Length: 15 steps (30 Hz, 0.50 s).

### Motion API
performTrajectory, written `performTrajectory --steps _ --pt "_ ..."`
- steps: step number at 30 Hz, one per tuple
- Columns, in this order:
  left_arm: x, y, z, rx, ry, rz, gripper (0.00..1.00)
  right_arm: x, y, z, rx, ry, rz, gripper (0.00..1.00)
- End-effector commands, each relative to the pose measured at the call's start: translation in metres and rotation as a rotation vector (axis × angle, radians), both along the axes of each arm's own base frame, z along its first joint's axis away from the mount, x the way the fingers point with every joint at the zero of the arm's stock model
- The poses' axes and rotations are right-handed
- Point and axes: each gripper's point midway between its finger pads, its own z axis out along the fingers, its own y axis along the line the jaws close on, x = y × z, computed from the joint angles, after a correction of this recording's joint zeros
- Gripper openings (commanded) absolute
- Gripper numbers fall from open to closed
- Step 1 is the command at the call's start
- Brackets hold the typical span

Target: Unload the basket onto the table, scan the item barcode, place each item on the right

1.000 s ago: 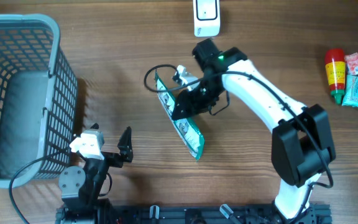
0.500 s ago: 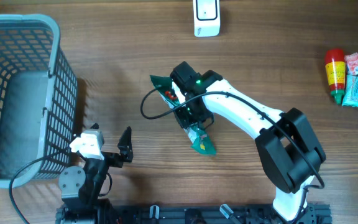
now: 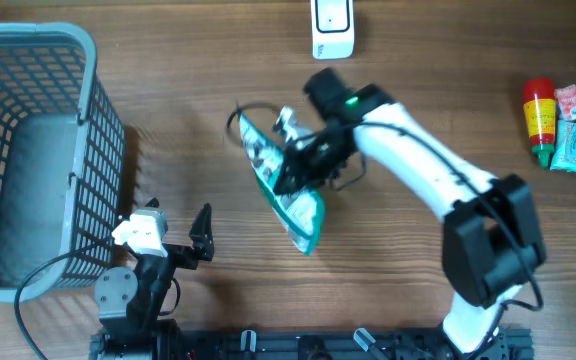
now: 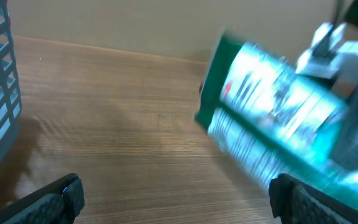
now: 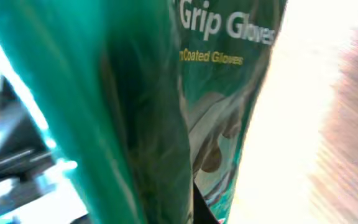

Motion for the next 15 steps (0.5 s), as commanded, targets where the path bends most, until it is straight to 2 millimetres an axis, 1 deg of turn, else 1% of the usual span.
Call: performTrajectory --steps 1,2,3,5,9,11,12,13,15 --pt "-0.001 -0.003 0.001 -0.008 -0.006 -0.015 1.00 0.001 -0.006 0.068 0.351 0.085 -0.007 0.05" --pt "-0.001 -0.003 0.001 -0.008 -0.006 -0.015 1.00 -0.004 -0.016 0.079 0.414 0.146 -0.025 0.04" --pt "-0.001 -0.003 0.001 -0.008 -0.006 -0.015 1.00 -0.007 -0.019 0.088 0.479 0.146 -0.021 0.04" --pt "-0.001 -0.003 0.001 -0.008 -0.006 -0.015 1.00 -0.012 -0.023 0.098 0.536 0.167 -0.028 0.05" --pt "-0.001 -0.003 0.001 -0.008 -0.006 -0.015 1.00 -0.025 -0.029 0.099 0.510 0.194 -0.021 0.04" --pt "-0.001 -0.003 0.001 -0.008 -0.006 -0.015 1.00 -0.031 -0.033 0.096 0.485 0.181 0.002 0.04" --pt "-0.001 -0.003 0.001 -0.008 -0.006 -0.015 1.00 -0.035 -0.035 0.090 0.451 0.175 0.019 0.04" --pt "-0.001 -0.003 0.001 -0.008 -0.006 -0.015 1.00 -0.036 -0.036 0.087 0.430 0.180 0.023 0.04" --pt "-0.001 -0.003 0.001 -0.008 -0.006 -0.015 1.00 -0.036 -0.035 0.088 0.430 0.194 0.014 0.04"
